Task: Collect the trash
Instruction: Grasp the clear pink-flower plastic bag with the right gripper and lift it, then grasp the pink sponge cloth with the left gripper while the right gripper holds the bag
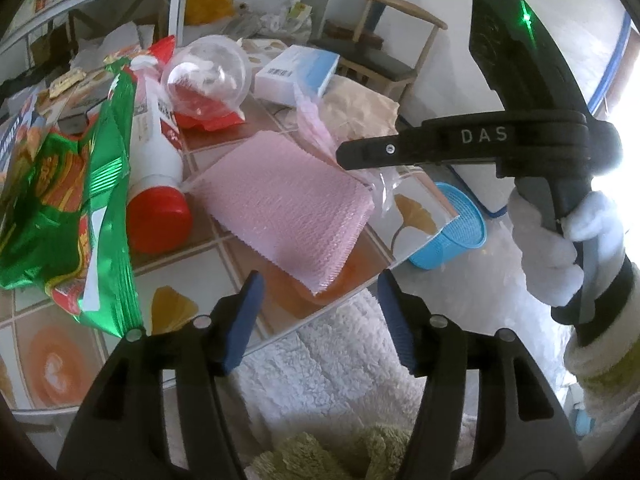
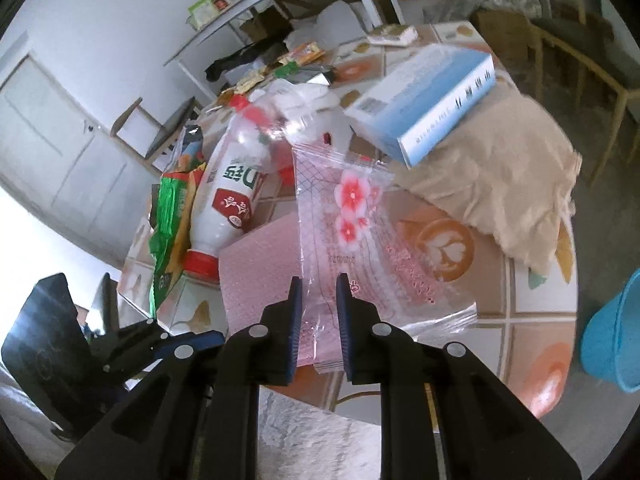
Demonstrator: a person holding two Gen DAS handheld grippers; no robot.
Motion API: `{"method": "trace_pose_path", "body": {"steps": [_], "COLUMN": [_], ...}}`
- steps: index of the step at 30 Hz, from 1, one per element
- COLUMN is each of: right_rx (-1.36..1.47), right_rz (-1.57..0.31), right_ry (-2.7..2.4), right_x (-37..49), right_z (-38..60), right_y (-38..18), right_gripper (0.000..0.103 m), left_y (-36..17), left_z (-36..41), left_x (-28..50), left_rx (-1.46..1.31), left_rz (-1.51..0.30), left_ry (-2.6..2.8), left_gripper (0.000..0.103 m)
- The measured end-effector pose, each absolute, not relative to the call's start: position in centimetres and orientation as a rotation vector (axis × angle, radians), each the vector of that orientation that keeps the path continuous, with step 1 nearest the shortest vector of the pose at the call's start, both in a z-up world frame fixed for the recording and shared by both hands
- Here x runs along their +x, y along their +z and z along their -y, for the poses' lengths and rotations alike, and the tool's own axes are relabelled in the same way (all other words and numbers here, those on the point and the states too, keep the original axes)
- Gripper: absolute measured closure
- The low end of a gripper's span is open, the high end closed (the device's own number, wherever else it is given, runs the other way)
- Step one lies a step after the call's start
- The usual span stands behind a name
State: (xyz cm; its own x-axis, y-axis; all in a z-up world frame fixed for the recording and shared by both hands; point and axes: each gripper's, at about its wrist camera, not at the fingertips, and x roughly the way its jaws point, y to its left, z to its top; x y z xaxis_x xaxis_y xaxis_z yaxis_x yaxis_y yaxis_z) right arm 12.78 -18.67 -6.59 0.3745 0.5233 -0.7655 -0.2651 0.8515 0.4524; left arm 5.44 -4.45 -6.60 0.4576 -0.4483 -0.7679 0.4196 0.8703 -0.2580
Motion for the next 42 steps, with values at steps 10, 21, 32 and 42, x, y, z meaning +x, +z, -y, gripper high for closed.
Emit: {"method": "trace_pose_path", "body": {"steps": [10,21,32,42], "right_rx": [0.375,0.459,0.597,0.656], "right_rz": [-1.127,-1.008,-0.84,-0.792], "right_ry": [0.572,0.507,0.484,0.487], "right_x": [10.8,8.5,6.4,5.6], "right_z": [18.7,21.7,25.8,26.8], "right_y": [-7.7,-6.3,-5.3,-6.3], "right_gripper": [0.087,0.088,0.089,0.09], "left_y": [-7.2,-7.3,-6.3,-6.8], "left_z": [4.6,4.1,4.9,6.0], "left_x": [5.5,6.0,6.6,9.3], "left_rx": [-0.036,-0.087,-0.151,-0.224], "left_rz": [-0.988,-1.0,-1.015,-1.096], "left_ry": [-0.49,-0.421,-0.347,-0.176], "left_gripper": [0.041,0.036,0.019,0.017]}}
